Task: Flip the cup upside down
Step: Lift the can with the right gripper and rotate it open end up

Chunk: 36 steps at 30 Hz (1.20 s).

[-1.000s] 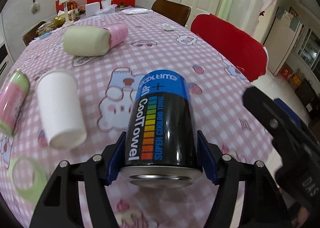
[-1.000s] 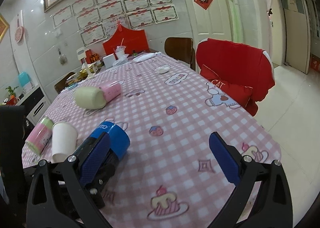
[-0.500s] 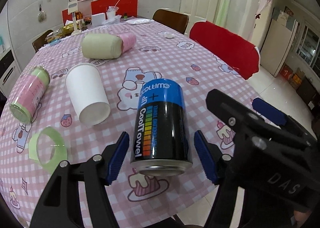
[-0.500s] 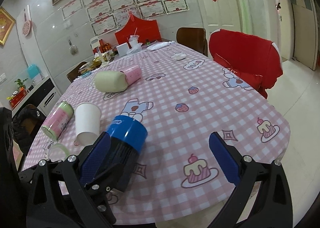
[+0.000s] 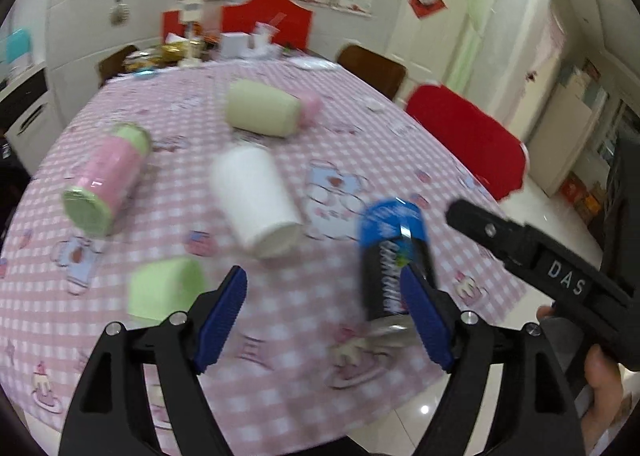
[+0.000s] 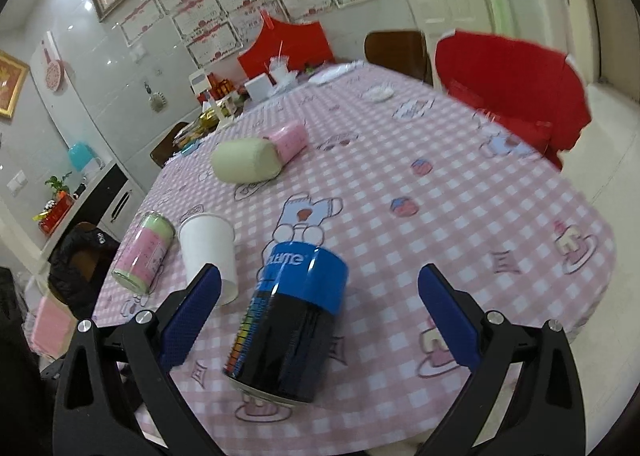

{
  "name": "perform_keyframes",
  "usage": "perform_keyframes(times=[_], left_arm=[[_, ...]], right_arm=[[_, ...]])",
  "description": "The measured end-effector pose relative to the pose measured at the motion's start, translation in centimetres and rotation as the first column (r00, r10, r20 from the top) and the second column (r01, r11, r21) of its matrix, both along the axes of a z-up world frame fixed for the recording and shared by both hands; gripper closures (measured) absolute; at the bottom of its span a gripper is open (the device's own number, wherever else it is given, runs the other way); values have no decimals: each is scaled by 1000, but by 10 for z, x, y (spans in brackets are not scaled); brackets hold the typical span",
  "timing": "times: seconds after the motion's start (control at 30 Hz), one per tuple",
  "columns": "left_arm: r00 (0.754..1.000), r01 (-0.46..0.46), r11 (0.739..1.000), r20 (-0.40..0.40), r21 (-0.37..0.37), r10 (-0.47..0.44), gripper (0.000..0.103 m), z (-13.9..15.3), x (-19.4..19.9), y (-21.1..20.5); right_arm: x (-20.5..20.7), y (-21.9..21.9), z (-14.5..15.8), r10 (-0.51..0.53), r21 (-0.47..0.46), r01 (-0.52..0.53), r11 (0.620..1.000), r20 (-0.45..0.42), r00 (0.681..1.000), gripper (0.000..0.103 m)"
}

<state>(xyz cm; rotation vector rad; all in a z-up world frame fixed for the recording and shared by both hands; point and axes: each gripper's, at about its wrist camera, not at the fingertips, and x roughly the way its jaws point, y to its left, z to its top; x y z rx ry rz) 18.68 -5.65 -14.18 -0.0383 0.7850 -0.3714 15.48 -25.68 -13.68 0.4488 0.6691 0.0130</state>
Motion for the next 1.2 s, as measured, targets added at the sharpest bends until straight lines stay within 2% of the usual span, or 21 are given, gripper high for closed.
perform_keyframes(times=[0.07, 0.23, 0.53, 0.87, 0.9, 0.93, 0.97, 1.2], left_arm=[[997, -72, 997, 17, 9, 72, 25, 1, 6, 17], [986, -163, 986, 31, 28, 162, 25, 1, 18, 40], [978, -204, 977, 52, 56, 201, 25, -6, 31, 51], [978, -209, 977, 35, 49, 208, 25, -12, 44, 53], [977, -211, 976, 36, 48, 210, 25, -13, 44, 54], [977, -211, 976, 38, 47, 210, 25, -13, 44, 54], [977, -211, 976, 39, 46, 210, 25, -12, 44, 53], [974, -220, 975, 62, 42, 217, 25, -8, 41, 54]], right_arm=[[7, 2, -4, 15, 29, -14, 999, -22, 1000, 8], [23, 5, -17, 40, 108, -31, 994, -83, 996, 8], [50, 3, -46, 82, 209, -41, 977, -192, 978, 8], [59, 4, -47, 94, 172, -59, 983, -204, 974, 12], [60, 6, -46, 92, 158, -60, 986, -204, 975, 17], [60, 7, -46, 90, 144, -61, 988, -204, 975, 31], [60, 8, -45, 95, 143, -67, 987, -196, 976, 34], [60, 17, -35, 117, 83, -104, 991, -165, 979, 34]])
